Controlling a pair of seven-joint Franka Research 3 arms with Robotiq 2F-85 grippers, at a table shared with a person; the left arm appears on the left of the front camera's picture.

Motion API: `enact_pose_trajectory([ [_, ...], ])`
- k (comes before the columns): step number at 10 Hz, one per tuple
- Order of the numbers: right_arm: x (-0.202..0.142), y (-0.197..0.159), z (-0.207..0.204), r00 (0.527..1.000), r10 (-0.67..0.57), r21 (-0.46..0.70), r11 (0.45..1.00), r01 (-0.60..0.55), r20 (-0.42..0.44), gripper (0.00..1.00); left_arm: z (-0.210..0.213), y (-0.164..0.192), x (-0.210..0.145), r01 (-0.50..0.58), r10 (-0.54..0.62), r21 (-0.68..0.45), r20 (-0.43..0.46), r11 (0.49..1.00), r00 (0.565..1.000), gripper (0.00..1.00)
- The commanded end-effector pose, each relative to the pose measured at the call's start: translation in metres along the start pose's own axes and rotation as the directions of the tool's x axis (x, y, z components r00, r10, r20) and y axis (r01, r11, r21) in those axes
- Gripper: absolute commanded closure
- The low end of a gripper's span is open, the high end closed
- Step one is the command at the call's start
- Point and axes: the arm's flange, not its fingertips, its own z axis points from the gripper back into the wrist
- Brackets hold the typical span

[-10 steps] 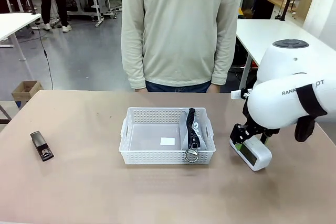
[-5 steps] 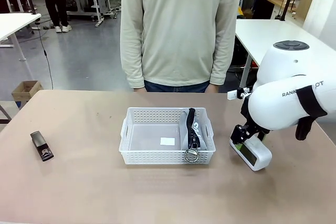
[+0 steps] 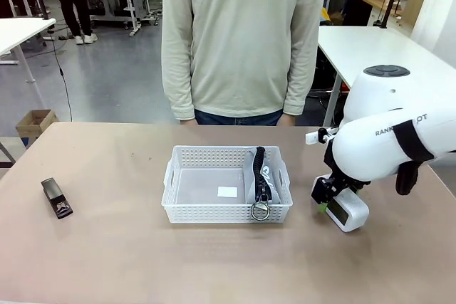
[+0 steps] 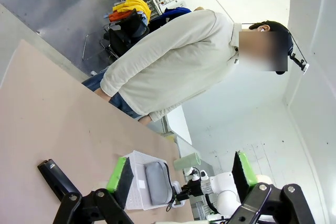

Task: Efficiently arrange items inside the basket to fit them all.
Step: Pick up the Digital clock and place it inside the Organizing basket.

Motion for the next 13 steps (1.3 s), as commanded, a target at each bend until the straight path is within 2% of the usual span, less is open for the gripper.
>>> enact_pose_trajectory([
  [1,0.008,-0.002,0.001,0.999,0.034,0.015,0.999,-0.034,0.004,0.0,-0.001,-0.001,0.001,0.022,-0.022,-0.019,0.01,1.0,1.0,0.0],
  [2,0.007,-0.003,0.002,0.999,0.039,0.026,0.999,-0.039,0.023,0.0,-0.001,-0.001,0.001,0.022,-0.022,-0.019,0.01,1.0,1.0,0.0],
  [3,0.007,-0.004,0.002,0.999,0.035,0.026,0.999,-0.035,0.008,0.6,-0.001,-0.001,0.001,0.022,-0.022,-0.019,0.01,1.0,1.0,0.0],
  [4,0.007,-0.004,0.002,0.999,0.034,0.026,0.999,-0.034,0.002,0.6,-0.001,-0.001,0.001,0.022,-0.022,-0.019,0.01,1.0,1.0,0.0],
  [5,0.007,-0.004,0.002,0.999,0.033,0.028,0.999,-0.033,0.003,1.0,-0.001,-0.001,0.001,0.022,-0.022,-0.019,0.01,1.0,1.0,0.0],
  [6,0.007,-0.003,0.001,0.999,0.032,0.02,0.999,-0.032,-0.006,0.61,-0.001,-0.001,0.001,0.022,-0.022,-0.019,0.01,1.0,1.0,0.0],
  [7,0.007,-0.003,0.002,0.999,0.038,0.022,0.999,-0.038,-0.003,1.0,-0.001,-0.001,0.001,0.022,-0.022,-0.019,0.01,1.0,1.0,0.0],
  [12,0.005,-0.004,0.012,1.0,0.026,0.021,0.999,-0.026,-0.017,1.0,-0.001,-0.001,0.001,0.022,-0.022,-0.019,0.01,1.0,1.0,0.0],
  [13,-0.004,-0.004,0.039,0.998,-0.053,0.028,0.998,0.054,-0.041,1.0,-0.001,-0.001,0.001,0.022,-0.022,-0.019,0.01,1.0,1.0,0.0],
])
